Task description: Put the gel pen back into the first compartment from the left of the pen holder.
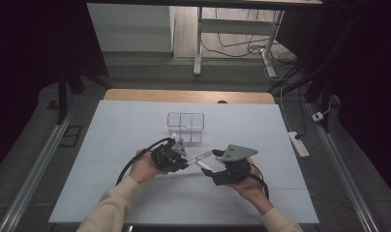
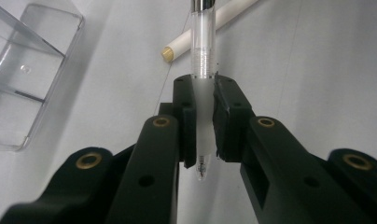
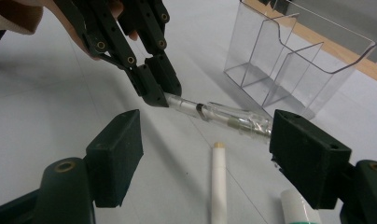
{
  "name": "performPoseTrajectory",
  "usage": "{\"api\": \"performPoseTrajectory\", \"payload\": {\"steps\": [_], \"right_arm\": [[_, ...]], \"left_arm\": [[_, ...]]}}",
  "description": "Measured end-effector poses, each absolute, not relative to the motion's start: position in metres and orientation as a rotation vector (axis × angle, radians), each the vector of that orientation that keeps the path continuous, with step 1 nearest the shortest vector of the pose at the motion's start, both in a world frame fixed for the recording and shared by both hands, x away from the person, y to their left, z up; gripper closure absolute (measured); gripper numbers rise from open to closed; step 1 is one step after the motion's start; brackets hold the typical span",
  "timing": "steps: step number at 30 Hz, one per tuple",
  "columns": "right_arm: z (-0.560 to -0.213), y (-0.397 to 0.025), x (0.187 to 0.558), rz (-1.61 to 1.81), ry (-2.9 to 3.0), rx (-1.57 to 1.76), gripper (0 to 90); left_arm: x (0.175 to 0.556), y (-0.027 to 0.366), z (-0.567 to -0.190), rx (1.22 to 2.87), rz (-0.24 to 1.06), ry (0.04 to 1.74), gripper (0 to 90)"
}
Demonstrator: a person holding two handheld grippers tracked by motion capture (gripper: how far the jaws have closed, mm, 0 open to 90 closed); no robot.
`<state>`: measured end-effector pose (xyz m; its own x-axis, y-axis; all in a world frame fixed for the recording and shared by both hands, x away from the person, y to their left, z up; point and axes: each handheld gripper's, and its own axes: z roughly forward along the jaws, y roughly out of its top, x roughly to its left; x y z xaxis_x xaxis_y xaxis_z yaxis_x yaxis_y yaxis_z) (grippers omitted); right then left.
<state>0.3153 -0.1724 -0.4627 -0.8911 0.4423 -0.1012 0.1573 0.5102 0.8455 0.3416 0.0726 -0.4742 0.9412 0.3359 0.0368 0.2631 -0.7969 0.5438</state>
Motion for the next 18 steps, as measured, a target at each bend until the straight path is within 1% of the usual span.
{"api": "performPoseTrajectory", "payload": {"steps": [13,18], "right_arm": [[-0.466,-0.162,0.320,1.257,2.486,0.466,24.5],[-0.464,-0.159,0.321,1.257,2.483,0.456,24.6]], "left_arm": [[0.341,0.069,-0.477,2.568,0.158,0.418,79.7],[0.340,0.064,-0.481,2.602,0.166,0.409,79.7]]}}
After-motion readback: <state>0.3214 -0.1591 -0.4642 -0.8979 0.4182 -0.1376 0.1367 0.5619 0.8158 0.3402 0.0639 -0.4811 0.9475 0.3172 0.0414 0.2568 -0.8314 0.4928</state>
